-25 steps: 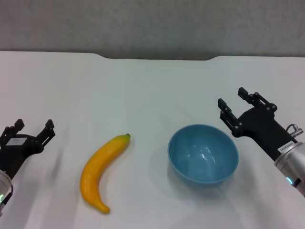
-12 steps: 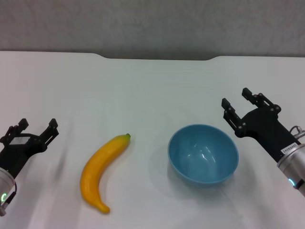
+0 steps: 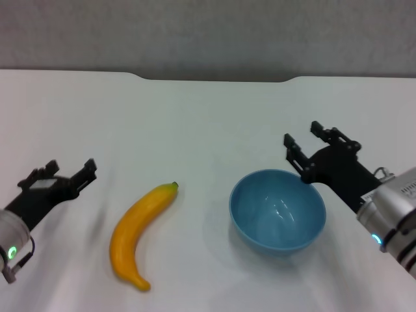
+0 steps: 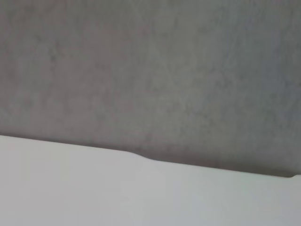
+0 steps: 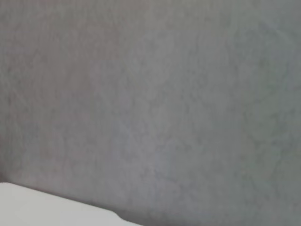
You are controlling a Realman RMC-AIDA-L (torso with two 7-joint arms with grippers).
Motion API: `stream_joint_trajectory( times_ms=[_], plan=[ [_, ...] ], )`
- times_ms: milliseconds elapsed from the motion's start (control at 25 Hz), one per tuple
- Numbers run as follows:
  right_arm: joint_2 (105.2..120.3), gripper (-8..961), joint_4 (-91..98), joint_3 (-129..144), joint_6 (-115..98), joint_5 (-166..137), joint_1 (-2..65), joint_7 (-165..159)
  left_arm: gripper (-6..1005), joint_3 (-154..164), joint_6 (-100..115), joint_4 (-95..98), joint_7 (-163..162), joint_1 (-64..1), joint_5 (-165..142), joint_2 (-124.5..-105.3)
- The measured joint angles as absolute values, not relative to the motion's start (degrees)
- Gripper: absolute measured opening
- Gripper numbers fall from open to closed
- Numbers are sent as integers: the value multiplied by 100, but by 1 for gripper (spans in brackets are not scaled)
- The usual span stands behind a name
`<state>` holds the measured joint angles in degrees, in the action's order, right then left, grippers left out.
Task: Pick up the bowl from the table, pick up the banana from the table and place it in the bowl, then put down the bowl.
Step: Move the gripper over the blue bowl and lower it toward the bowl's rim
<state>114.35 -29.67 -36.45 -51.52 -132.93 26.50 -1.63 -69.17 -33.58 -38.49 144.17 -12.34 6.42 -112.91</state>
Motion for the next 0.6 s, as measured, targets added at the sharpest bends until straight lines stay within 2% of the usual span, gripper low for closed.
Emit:
stream_joint_trajectory(
  times_ms=[40,80,160,240,280,400,480,520,560,600],
  plan=[
    [11386,589,-3139,-3708,-4974,-13326,2634,-132,881,-6928,-3004,-4272,14272,-1112,468,-11218],
    [11274,589,-3427,-3792,-4640,-13406,2604,-118,881,-6948,-2661,-4717,14158,-996,297,-11156],
    [11221,589,-3586,-3843,-4461,-13464,2593,-116,880,-7054,-1864,-5436,14094,-801,-61,-11108],
    [11100,589,-4014,-4021,-3986,-13620,2566,-111,880,-7200,-1014,-6138,14100,-594,-467,-11132],
    [10983,589,-4574,-4320,-3314,-13853,2476,-93,880,-7279,-176,-6769,14119,-451,-794,-11195],
    [10910,589,-5201,-4786,-2422,-14118,2313,11,880,-7241,582,-7220,14166,-425,-920,-11222],
    [10942,590,-5797,-5356,-1442,-14383,2098,229,880,-7141,1165,-7610,14282,-447,-914,-11222],
    [11100,590,-6313,-5888,-648,-14616,1863,513,880,-7118,1308,-7717,14328,-453,-903,-11223],
    [11100,590,-6313,-5888,-648,-14616,1863,513,880,-7093,1506,-7880,14430,-458,-875,-11236],
    [11189,590,-6531,-6125,-294,-14684,1767,659,880,-7083,1709,-8015,14537,-458,-820,-11254]
  ],
)
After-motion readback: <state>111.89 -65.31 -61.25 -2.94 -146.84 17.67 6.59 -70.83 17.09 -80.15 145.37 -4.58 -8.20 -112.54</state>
